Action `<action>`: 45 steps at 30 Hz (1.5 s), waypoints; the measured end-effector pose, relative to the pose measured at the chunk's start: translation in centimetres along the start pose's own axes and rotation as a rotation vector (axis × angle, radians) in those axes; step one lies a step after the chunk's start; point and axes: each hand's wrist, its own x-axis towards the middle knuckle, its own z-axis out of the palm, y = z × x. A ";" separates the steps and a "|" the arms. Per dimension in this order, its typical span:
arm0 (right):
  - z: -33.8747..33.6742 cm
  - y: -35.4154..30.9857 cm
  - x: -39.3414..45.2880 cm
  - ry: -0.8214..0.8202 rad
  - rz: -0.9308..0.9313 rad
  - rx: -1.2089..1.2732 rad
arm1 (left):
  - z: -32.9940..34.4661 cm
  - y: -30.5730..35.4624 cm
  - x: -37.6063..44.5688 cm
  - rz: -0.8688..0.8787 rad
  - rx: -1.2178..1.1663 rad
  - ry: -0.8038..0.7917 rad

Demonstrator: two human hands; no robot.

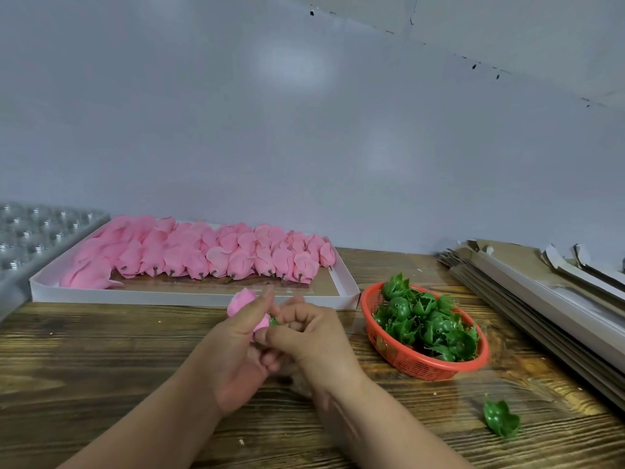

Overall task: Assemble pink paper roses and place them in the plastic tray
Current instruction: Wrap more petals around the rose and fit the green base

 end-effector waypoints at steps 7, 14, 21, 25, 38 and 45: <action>0.1 0.4 0.1 -0.011 -0.022 0.028 | 0.3 0.1 -0.1 0.015 -0.026 0.023; 0.8 1.3 0.2 0.176 -0.234 -0.199 | 0.9 -0.2 -0.1 0.130 0.018 0.097; -0.8 0.5 0.5 -0.098 0.020 0.322 | 0.2 0.4 -0.2 0.116 0.237 -0.061; -1.2 0.5 0.5 -0.160 0.079 0.392 | -0.1 0.5 -0.4 0.152 0.314 -0.040; -3.8 -0.9 1.1 0.177 -0.088 0.054 | 0.6 -0.7 -0.6 0.273 0.872 0.085; -4.2 -0.8 1.1 0.067 -0.092 0.105 | 0.3 -0.8 -0.7 0.189 0.933 0.069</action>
